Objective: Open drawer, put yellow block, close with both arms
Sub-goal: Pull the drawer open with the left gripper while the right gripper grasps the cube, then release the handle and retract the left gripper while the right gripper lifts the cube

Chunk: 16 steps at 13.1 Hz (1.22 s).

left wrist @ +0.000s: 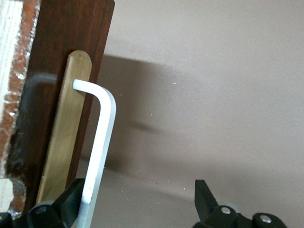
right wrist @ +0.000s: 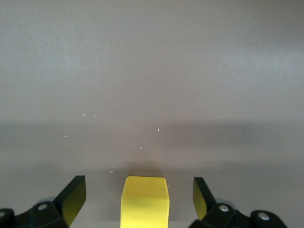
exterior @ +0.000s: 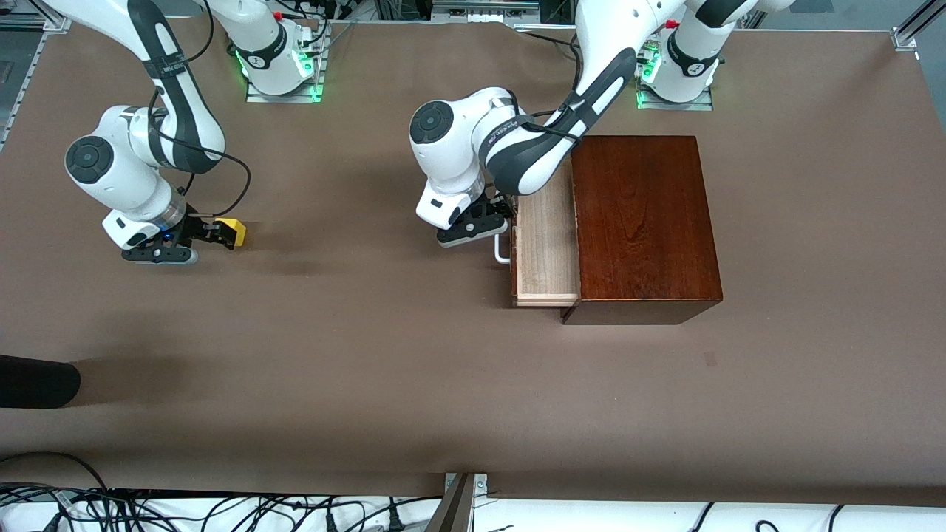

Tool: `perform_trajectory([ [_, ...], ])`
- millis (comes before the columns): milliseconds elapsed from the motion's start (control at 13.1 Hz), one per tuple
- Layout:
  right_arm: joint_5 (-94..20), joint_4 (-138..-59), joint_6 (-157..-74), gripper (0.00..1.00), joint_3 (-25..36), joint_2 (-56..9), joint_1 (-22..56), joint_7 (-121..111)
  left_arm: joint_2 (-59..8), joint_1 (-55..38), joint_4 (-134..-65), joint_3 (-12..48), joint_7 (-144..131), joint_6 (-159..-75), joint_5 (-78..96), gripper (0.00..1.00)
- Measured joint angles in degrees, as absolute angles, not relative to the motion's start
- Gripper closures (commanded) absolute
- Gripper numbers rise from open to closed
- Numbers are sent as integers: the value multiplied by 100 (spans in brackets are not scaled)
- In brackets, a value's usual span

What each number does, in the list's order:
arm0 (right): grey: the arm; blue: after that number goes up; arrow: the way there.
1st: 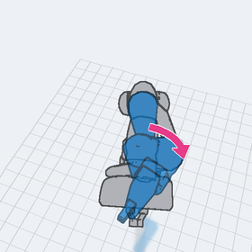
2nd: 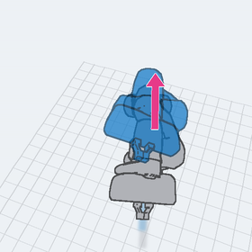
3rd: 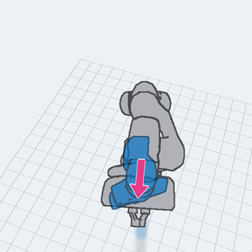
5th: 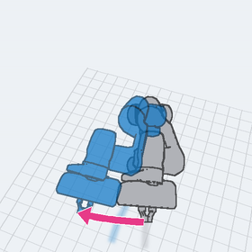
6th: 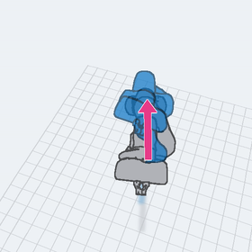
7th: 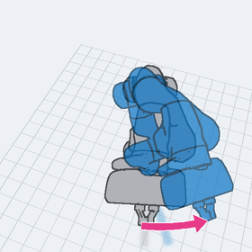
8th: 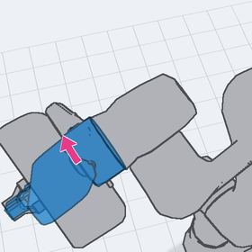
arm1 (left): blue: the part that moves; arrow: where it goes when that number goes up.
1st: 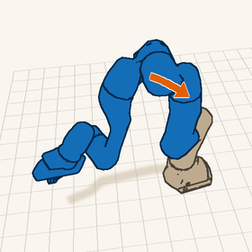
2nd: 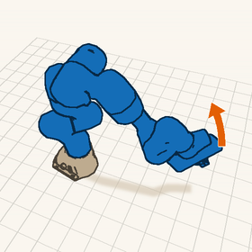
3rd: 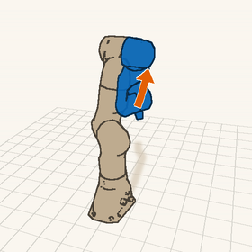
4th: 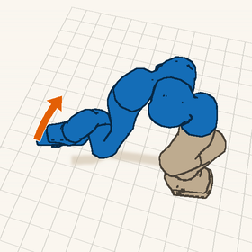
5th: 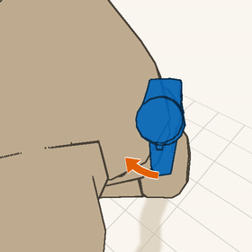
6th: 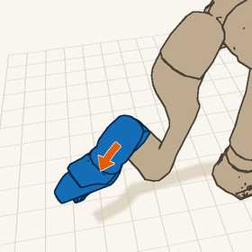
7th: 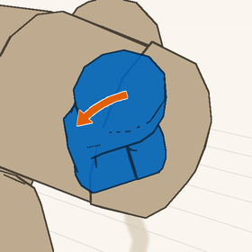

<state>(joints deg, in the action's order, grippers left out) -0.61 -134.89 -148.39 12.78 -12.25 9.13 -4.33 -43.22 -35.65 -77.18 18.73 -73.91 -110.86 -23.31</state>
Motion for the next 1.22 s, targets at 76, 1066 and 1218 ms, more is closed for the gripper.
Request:
perform_trajectory([
  [76, -61, -13524, -14889, 0, 1277, -1265, 913, -466, -4327, -3567, -7700, 1878, -7392, -11098, -2307, 0],
  [1066, -819, -13742, -15122, 0, 1279, -1773, 911, -1554, -3647, -3490, -7348, 1887, -7176, -10521, -1787, 0],
  [1218, -823, -13785, -15124, 0, 1288, -1786, 863, -1657, -3359, -3322, -7345, 1880, -6967, -10290, -1515, 0],
])
